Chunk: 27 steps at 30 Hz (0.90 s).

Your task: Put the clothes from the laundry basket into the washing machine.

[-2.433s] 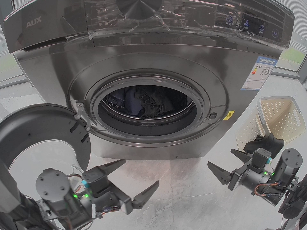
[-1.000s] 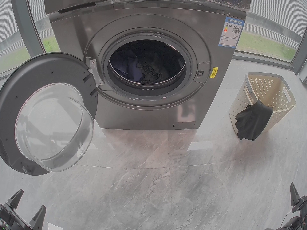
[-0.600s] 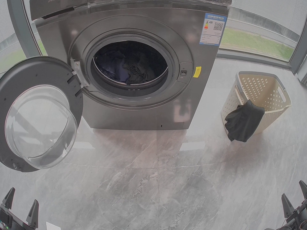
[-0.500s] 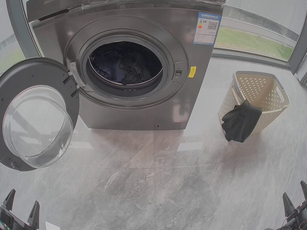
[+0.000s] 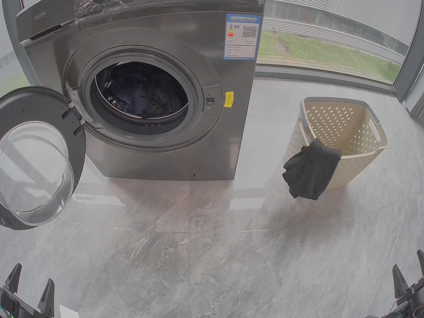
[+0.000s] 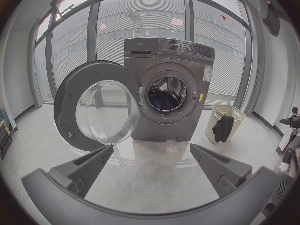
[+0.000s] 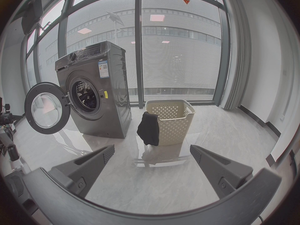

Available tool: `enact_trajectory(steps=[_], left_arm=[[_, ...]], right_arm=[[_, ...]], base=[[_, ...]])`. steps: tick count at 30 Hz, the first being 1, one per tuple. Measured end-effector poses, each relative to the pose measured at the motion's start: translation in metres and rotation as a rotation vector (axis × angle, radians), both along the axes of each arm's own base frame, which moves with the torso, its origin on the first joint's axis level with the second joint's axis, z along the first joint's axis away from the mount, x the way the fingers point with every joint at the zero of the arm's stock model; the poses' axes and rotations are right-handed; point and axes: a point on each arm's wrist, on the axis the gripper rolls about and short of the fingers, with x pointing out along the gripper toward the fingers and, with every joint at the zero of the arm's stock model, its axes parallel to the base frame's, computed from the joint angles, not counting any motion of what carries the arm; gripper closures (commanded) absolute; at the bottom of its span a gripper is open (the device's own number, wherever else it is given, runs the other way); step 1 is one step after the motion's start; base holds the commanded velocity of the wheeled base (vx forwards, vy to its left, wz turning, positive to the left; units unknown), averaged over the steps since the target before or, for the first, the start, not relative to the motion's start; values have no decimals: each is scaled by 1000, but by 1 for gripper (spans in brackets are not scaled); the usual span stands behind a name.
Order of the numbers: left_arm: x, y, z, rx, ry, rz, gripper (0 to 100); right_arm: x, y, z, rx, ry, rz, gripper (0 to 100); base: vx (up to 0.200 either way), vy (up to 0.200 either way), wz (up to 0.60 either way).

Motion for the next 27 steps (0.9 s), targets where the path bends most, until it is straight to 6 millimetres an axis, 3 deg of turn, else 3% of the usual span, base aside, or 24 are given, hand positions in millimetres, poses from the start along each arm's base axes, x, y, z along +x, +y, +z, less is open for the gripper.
enact_trajectory(steps=[22,27], left_arm=[[0,0,0,-4,-2,1,0],[0,0,0,-4,-1,3,0]], right_arm=[[0,0,0,-2,1,1,0],[0,0,0,-2,1,1,0]], base=[[0,-200,0],[0,0,0]])
